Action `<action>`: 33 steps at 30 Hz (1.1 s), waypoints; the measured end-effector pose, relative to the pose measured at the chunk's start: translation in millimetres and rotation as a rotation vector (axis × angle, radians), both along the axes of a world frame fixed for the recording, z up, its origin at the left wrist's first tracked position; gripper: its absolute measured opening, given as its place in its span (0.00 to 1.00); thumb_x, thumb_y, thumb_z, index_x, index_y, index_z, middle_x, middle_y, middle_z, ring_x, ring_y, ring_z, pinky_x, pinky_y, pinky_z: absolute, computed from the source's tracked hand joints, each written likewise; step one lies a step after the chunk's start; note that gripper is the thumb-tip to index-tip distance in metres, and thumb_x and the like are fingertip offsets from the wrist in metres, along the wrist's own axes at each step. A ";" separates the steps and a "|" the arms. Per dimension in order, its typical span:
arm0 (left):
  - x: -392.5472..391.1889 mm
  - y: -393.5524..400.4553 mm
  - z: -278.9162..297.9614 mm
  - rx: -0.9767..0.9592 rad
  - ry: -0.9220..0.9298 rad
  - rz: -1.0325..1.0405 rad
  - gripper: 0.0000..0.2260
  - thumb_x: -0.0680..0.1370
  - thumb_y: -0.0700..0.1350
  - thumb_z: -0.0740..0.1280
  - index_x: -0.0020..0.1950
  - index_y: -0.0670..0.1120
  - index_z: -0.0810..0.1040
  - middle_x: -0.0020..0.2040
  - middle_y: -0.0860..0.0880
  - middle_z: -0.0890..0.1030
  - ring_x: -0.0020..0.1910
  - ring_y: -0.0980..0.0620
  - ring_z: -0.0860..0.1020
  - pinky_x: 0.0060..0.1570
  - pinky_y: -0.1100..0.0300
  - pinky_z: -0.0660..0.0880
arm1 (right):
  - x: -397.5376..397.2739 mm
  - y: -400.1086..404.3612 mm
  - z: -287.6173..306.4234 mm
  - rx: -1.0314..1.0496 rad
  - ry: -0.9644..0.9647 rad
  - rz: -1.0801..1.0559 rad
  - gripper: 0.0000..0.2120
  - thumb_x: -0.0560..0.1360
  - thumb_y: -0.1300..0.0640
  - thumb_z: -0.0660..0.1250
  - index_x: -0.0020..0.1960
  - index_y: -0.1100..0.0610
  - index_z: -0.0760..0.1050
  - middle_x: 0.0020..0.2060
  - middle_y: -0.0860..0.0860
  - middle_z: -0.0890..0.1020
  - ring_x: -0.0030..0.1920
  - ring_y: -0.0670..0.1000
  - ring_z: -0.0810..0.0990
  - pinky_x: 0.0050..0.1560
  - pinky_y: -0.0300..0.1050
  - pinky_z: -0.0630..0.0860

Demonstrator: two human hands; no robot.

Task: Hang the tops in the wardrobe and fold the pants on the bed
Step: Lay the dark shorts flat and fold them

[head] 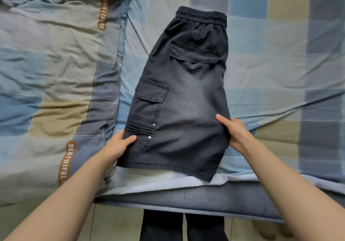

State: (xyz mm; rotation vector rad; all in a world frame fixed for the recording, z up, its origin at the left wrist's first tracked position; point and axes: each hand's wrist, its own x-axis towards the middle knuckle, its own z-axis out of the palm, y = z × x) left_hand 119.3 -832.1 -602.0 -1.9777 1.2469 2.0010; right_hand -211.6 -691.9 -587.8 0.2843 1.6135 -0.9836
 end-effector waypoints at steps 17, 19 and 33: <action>-8.0 84.4 -12.1 0.218 0.010 0.104 0.07 0.80 0.38 0.65 0.56 0.43 0.80 0.52 0.44 0.85 0.50 0.47 0.83 0.50 0.54 0.78 | -66.7 75.5 -10.7 0.308 0.143 0.187 0.18 0.68 0.36 0.70 0.45 0.49 0.72 0.33 0.46 0.72 0.31 0.46 0.66 0.35 0.41 0.62; -11.1 85.9 -15.2 0.203 -0.013 0.101 0.05 0.79 0.39 0.67 0.53 0.44 0.81 0.51 0.45 0.85 0.48 0.48 0.84 0.48 0.55 0.78 | -53.7 82.9 -16.7 0.287 -0.039 0.311 0.24 0.67 0.35 0.70 0.56 0.47 0.72 0.46 0.44 0.75 0.47 0.49 0.73 0.48 0.44 0.66; -1.8 91.9 20.0 0.485 0.210 0.219 0.17 0.75 0.47 0.70 0.62 0.45 0.79 0.58 0.42 0.83 0.55 0.42 0.83 0.44 0.52 0.82 | -28.6 116.6 16.2 -0.252 -0.150 0.051 0.20 0.71 0.55 0.69 0.63 0.53 0.74 0.57 0.51 0.83 0.55 0.50 0.82 0.46 0.48 0.80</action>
